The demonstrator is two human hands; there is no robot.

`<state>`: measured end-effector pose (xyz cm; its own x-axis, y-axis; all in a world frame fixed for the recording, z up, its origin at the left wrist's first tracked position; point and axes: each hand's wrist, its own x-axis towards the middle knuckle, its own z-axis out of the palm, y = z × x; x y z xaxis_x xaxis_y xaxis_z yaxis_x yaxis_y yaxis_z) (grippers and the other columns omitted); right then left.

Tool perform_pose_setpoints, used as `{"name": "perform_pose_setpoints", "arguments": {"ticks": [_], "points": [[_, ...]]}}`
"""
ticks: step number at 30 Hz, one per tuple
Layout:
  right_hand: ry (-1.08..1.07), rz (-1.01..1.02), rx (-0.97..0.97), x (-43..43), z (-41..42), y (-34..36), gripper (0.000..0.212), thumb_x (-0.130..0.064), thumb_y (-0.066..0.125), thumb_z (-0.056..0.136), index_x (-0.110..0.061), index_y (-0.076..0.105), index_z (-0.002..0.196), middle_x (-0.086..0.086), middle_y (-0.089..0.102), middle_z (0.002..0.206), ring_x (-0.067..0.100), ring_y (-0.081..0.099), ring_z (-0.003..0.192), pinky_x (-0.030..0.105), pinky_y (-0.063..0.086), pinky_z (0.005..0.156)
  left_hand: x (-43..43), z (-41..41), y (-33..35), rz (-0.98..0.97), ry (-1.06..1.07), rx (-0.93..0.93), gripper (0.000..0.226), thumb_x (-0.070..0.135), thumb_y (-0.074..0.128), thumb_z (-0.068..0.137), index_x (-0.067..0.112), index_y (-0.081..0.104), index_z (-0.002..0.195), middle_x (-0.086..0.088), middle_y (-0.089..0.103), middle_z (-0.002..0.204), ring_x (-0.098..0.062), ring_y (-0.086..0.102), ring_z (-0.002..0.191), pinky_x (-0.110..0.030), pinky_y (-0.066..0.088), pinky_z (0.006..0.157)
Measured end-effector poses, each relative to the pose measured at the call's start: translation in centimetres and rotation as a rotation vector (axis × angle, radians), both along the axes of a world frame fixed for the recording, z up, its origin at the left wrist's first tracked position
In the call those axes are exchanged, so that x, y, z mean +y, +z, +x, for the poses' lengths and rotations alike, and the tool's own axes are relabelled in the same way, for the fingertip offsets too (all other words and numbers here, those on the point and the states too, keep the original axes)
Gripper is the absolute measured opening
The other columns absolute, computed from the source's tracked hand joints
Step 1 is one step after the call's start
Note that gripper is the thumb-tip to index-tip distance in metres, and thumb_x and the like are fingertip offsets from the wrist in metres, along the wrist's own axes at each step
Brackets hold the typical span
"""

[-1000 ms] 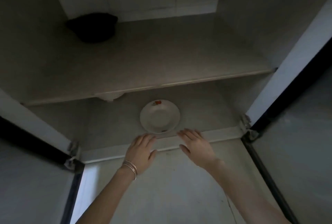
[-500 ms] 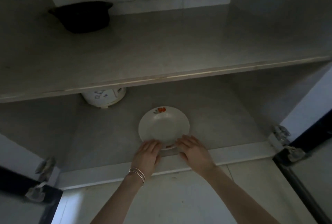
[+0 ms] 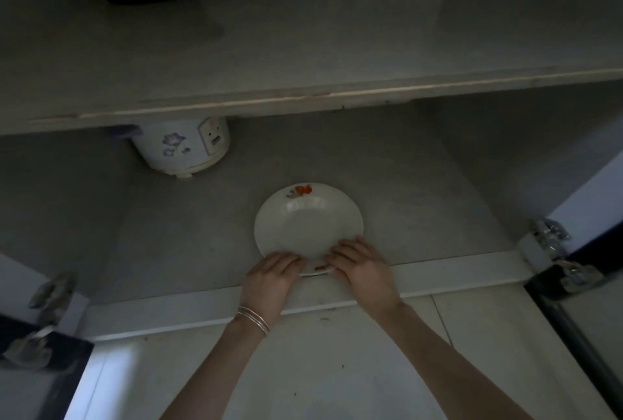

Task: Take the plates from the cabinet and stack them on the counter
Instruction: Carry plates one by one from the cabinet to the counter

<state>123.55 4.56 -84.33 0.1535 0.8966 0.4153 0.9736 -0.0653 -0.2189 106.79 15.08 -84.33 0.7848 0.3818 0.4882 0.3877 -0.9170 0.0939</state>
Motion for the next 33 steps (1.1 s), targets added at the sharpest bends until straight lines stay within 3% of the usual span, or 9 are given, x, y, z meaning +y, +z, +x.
{"name": "perform_pose_setpoints", "arguments": {"ticks": [11,17,21,23,25,27,29,31,33], "points": [[0.029,0.068,0.036,-7.1,-4.2,-0.1,0.024,-0.028,0.053,0.079,-0.021,0.071,0.093,-0.004,0.071,0.098,0.017,0.062,0.097,0.032,0.036,0.100,-6.4,-5.0,-0.1,-0.042,-0.046,-0.036,0.026,0.021,0.049,0.080,0.017,0.072,0.093,0.004,0.071,0.096,-0.015,0.066,0.087,-0.024,0.041,0.086],[0.051,0.015,0.066,-7.7,-4.1,-0.2,0.027,-0.038,0.054,0.081,-0.021,0.072,0.093,-0.004,0.071,0.100,0.017,0.059,0.106,0.035,0.037,0.100,-6.2,-5.7,0.0,-0.162,-0.092,0.023,0.027,0.026,0.050,0.084,0.016,0.071,0.096,0.004,0.070,0.101,-0.013,0.060,0.098,-0.027,0.038,0.097],[0.042,-0.055,0.222,-7.4,-3.0,0.8,0.057,-0.062,0.039,0.087,-0.017,0.065,0.112,-0.001,0.061,0.123,0.012,0.038,0.127,0.032,0.025,0.110,-4.5,-6.4,0.6,-0.265,-0.021,0.048,0.048,0.044,0.037,0.095,0.009,0.068,0.104,-0.004,0.065,0.115,-0.018,0.052,0.116,-0.034,0.033,0.104],[-0.020,-0.123,0.355,-6.8,-2.1,1.0,0.078,-0.074,0.027,0.082,-0.017,0.054,0.127,-0.004,0.041,0.142,0.007,0.022,0.135,0.026,0.017,0.113,-3.6,-6.3,0.9,-0.342,0.078,0.023,0.057,0.050,0.035,0.093,0.004,0.063,0.112,-0.011,0.058,0.126,-0.020,0.046,0.123,-0.029,0.031,0.106],[-0.064,-0.165,0.456,-6.0,-1.3,1.1,0.088,-0.080,0.026,0.075,-0.018,0.042,0.136,-0.011,0.022,0.147,0.004,0.012,0.138,0.020,0.013,0.110,-2.8,-5.8,0.8,-0.419,0.146,-0.006,0.060,0.048,0.044,0.085,0.000,0.057,0.119,-0.015,0.050,0.134,-0.021,0.037,0.128,-0.025,0.030,0.106],[-0.098,-0.169,0.513,-4.8,-0.7,1.2,0.078,-0.066,0.047,0.078,-0.019,0.035,0.139,-0.011,0.014,0.150,0.008,0.012,0.139,0.016,0.012,0.107,-2.2,-4.9,0.4,-0.490,0.192,-0.025,0.068,0.044,0.048,0.075,0.000,0.051,0.127,-0.015,0.041,0.142,-0.023,0.031,0.132,-0.027,0.030,0.105],[-0.141,-0.183,0.593,-3.5,-0.3,1.1,0.072,-0.038,0.064,0.082,-0.018,0.029,0.141,-0.002,0.012,0.153,0.014,0.018,0.139,0.011,0.012,0.103,-1.4,-3.9,0.2,-0.603,0.256,-0.111,0.068,0.033,0.058,0.074,0.001,0.043,0.133,-0.010,0.031,0.146,-0.024,0.029,0.135,-0.025,0.023,0.107],[-0.176,-0.182,0.690,-2.4,0.0,1.0,0.077,-0.025,0.070,0.080,-0.015,0.025,0.143,0.005,0.018,0.152,0.020,0.026,0.136,0.008,0.013,0.099,-0.9,-3.0,0.0,-0.711,0.308,-0.181,0.074,0.010,0.069,0.072,0.002,0.035,0.138,-0.009,0.026,0.148,-0.025,0.028,0.136,-0.014,0.017,0.105],[-0.185,-0.145,0.726,-1.7,0.0,1.0,0.081,-0.022,0.073,0.076,-0.010,0.027,0.141,0.012,0.028,0.147,0.026,0.035,0.130,0.008,0.017,0.095,-0.7,-2.4,-0.4,-0.749,0.328,-0.237,0.079,0.009,0.067,0.068,0.002,0.033,0.139,-0.014,0.027,0.148,-0.023,0.030,0.134,-0.007,0.014,0.101]]}}
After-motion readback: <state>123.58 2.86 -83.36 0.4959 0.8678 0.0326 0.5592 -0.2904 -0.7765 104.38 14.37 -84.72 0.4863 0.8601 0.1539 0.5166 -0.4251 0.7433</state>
